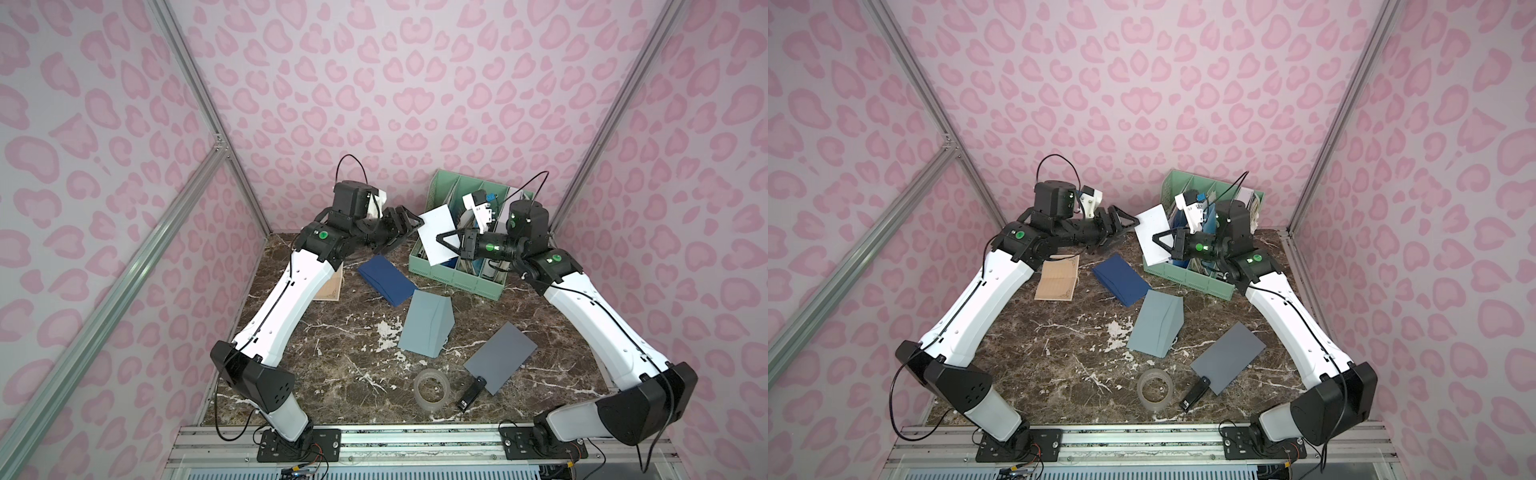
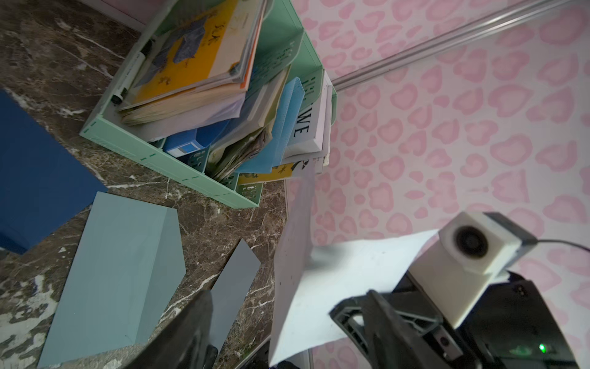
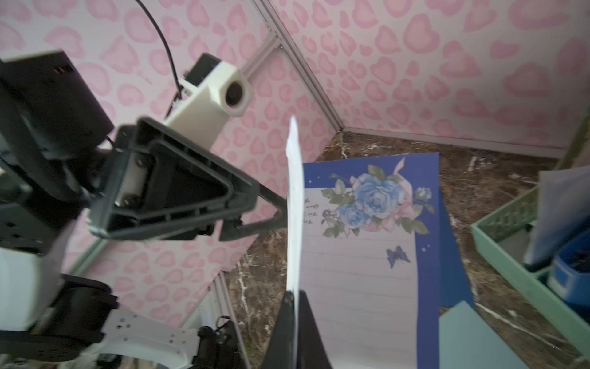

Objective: Take the letter paper out of the envelope
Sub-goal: Unfold the letter paper.

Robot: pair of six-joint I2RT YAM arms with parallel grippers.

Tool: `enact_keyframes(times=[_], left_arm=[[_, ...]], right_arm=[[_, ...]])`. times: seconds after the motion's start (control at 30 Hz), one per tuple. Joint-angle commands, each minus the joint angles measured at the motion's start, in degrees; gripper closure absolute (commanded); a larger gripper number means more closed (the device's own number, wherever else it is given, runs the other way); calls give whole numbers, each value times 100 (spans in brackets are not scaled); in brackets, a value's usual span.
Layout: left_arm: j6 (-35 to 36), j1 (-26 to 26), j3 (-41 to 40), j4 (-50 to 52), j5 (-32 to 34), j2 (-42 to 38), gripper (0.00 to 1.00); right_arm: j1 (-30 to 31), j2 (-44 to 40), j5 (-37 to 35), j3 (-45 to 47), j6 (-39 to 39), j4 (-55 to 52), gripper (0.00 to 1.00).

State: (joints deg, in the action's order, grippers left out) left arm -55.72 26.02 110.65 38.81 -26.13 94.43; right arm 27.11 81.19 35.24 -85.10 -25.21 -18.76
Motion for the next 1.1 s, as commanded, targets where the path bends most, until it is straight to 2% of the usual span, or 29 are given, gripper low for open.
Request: enact_keyframes(times=[0.0,0.13,0.23,0.5,0.67,0.83,1.07], left_arm=[[-476,-219,-4,407,0,-135,1],[-794,-410,-34,374,-439,-228,1],[-840,-465,-54,471,-978,-114,7],[-593,-462,-434,489,-1682,-58,3],[-606,-266,-509,135,-1979,-11,2],[-247,-93,-616,303,-2102,14,14],[286,-55,-482,754,-1909,202,19]], right_arm=[[424,-303,-2264,191,1876,-1055,100],[1183,-944,-4071,1094,3205,-299,100],[1637,-1579,-4650,2043,4527,835,100],[1922,-2009,-4744,2759,6515,1746,100],[1988,-1849,-4595,2732,6687,1733,100],[2050,-1776,-4373,2699,6778,1810,100],[2065,-1774,-4069,2536,6687,1576,100]])
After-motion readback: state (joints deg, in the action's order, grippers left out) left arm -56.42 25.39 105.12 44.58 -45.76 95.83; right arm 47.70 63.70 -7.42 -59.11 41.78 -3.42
